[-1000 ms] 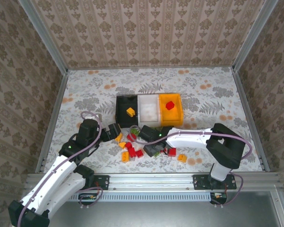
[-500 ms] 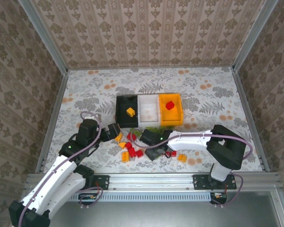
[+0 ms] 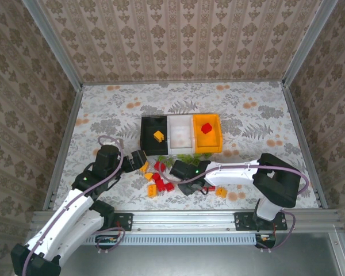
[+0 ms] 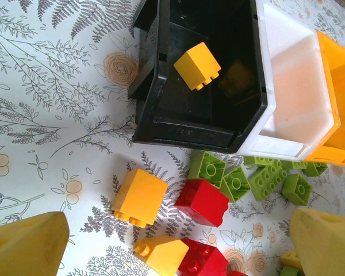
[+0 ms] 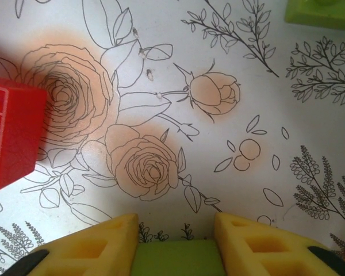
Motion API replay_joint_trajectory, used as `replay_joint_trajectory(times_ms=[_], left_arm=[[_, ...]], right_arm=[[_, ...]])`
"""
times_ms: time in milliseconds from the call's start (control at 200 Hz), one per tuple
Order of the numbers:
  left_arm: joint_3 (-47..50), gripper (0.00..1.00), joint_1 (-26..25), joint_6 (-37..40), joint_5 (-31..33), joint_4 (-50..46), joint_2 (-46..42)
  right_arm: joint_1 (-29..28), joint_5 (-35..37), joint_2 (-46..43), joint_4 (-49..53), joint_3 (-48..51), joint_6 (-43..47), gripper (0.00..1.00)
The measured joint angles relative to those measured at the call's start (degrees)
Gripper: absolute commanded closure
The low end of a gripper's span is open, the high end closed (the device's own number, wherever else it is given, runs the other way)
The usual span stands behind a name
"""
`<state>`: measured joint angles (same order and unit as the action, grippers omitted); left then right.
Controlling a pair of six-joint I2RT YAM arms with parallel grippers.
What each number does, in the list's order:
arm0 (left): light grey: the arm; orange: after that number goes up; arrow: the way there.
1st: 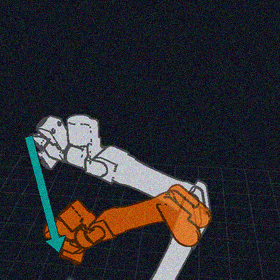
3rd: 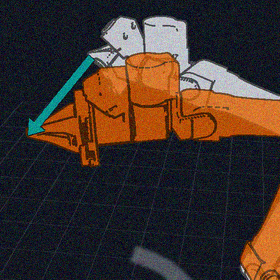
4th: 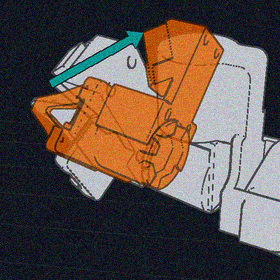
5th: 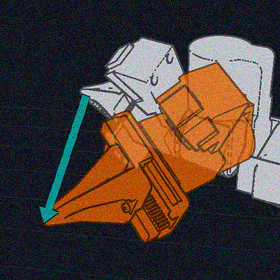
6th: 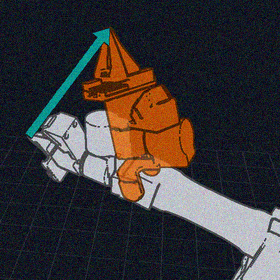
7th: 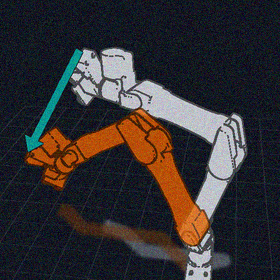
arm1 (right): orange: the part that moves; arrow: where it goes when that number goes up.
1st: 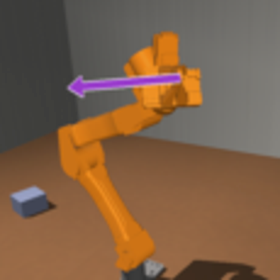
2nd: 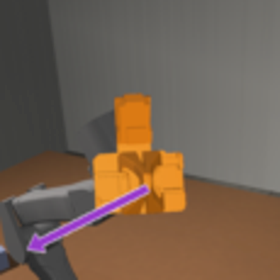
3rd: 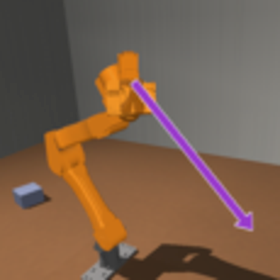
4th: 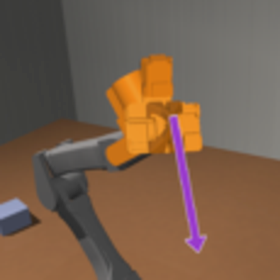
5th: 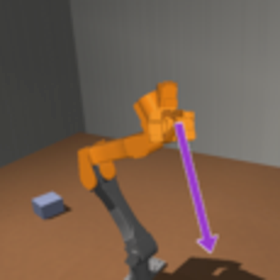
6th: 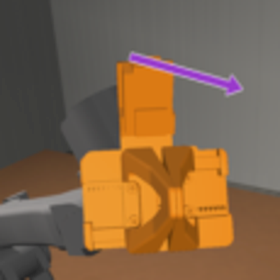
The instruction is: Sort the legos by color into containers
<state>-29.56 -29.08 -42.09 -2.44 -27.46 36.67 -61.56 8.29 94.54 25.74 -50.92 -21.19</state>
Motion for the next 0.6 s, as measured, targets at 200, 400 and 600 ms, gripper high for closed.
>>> replay_joint_trajectory(times_ms=[200,400,600], left_arm=[[0.04,0.00,0.26,0.00,-0.39,0.02,-0.04],[0.35,0.00,0.26,0.00,-0.63,0.04,-0.04],[0.74,0.00,0.26,0.02,-0.83,0.02,-0.42]], right_arm=[[1.84,1.49,-5.57,1.07,-0.68,0.02,0.65],[8.81,3.32,-10.51,1.03,-9.16,-0.04,0.65],[17.73,5.29,-2.43,-1.66,-21.42,-1.79,0.64]])
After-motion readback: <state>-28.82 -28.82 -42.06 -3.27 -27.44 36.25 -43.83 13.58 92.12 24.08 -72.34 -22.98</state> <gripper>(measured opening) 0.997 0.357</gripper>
